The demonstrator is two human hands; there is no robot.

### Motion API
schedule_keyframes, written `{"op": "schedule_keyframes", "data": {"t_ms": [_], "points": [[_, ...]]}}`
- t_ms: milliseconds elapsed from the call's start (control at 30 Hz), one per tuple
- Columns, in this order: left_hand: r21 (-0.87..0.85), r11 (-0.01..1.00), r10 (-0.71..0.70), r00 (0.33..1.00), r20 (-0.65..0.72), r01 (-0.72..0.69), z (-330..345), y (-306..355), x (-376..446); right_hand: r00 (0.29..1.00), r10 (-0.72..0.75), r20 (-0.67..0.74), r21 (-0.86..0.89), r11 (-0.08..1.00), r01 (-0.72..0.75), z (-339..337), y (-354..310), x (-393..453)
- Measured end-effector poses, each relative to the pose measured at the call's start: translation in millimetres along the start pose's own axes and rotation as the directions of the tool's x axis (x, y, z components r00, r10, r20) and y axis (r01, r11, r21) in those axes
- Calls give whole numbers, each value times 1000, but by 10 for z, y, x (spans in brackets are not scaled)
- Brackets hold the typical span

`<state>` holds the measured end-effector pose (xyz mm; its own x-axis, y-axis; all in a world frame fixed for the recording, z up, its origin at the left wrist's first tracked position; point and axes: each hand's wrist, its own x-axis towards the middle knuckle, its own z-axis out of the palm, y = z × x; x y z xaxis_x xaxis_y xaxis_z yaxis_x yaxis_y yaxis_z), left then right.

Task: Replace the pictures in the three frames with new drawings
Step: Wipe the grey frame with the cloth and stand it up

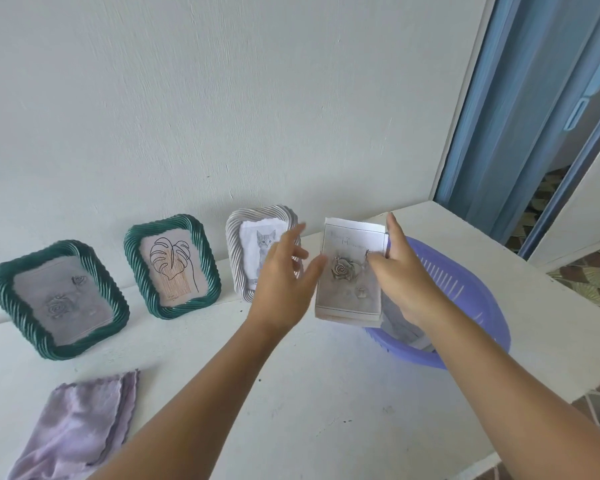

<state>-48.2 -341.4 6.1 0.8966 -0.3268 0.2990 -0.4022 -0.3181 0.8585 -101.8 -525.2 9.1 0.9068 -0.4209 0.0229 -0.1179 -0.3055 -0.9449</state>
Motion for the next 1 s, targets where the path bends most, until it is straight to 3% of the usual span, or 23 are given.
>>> {"op": "schedule_keyframes", "data": {"t_ms": [67,167,300,400,500,633,733,867,1000], "points": [[-93,984,-138,982,126,150,-11,10,100,999,-13,40,-21,1000,14,-24,-20,26],[-236,935,-190,934,302,266,22,-19,185,995,-37,92,-37,999,40,-31,-49,35],[-333,907,-189,955,228,259,117,-76,214,994,-66,91,67,996,60,-45,-30,18],[-367,903,-177,972,152,222,173,-79,208,984,-89,155,49,995,82,-110,37,-40],[-322,916,-191,966,174,239,242,-108,212,976,-121,180,22,993,119,-189,91,-87],[-62,975,-206,973,99,213,307,-97,139,984,-137,111,-36,989,141,-332,183,-9],[76,967,-252,954,160,243,323,-154,47,986,-123,114,-138,981,138,-437,256,36],[-1,941,-318,882,348,339,368,-174,-58,985,-97,141,-310,941,137,-549,347,59],[-89,943,-268,892,365,320,368,-159,-69,983,-20,184,-468,877,106,-627,444,68]]}}
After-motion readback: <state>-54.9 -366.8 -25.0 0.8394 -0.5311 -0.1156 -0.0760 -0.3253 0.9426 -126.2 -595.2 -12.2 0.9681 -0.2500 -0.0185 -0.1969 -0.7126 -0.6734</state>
